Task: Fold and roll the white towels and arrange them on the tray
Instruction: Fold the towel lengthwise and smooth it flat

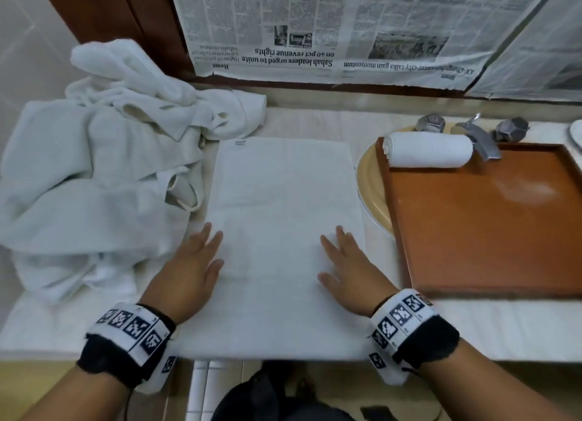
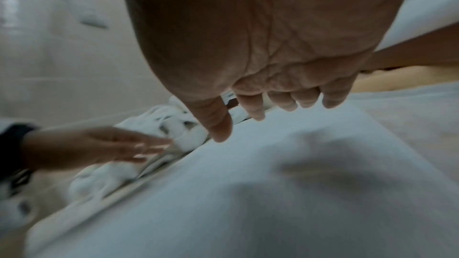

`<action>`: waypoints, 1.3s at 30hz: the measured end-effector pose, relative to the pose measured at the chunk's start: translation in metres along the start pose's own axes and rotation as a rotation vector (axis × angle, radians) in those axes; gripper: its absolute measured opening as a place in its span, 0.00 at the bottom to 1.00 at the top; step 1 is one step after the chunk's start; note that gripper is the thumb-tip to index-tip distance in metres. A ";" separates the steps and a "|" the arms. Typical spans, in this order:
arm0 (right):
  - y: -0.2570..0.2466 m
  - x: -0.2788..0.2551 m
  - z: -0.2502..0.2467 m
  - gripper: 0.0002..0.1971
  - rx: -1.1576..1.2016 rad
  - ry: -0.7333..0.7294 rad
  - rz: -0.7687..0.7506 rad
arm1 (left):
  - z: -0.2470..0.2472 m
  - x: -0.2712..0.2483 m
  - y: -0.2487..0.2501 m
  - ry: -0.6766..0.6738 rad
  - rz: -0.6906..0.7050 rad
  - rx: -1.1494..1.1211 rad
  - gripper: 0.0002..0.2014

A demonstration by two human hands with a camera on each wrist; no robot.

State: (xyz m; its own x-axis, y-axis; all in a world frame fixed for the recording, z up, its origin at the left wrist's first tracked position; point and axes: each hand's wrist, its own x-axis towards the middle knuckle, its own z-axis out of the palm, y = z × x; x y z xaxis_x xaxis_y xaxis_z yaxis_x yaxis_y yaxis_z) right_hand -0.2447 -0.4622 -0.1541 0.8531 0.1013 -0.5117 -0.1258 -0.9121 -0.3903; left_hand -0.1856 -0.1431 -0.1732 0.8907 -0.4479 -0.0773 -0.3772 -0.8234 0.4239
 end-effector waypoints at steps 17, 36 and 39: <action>0.029 -0.122 0.097 0.33 -0.182 0.130 -0.130 | 0.053 -0.148 0.039 -0.059 -0.245 0.123 0.30; 0.003 -0.065 0.063 0.29 0.140 0.358 0.527 | 0.035 -0.076 0.035 -0.146 -0.203 0.192 0.27; 0.003 -0.049 0.054 0.29 0.286 0.393 0.569 | 0.028 -0.053 0.027 -0.171 -0.163 0.260 0.32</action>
State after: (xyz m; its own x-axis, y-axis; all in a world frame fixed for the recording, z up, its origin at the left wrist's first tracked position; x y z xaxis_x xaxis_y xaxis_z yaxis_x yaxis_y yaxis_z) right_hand -0.3142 -0.4486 -0.1710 0.7283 -0.5535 -0.4040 -0.6827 -0.6371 -0.3578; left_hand -0.2503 -0.1513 -0.1833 0.8974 -0.3369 -0.2848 -0.3049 -0.9402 0.1516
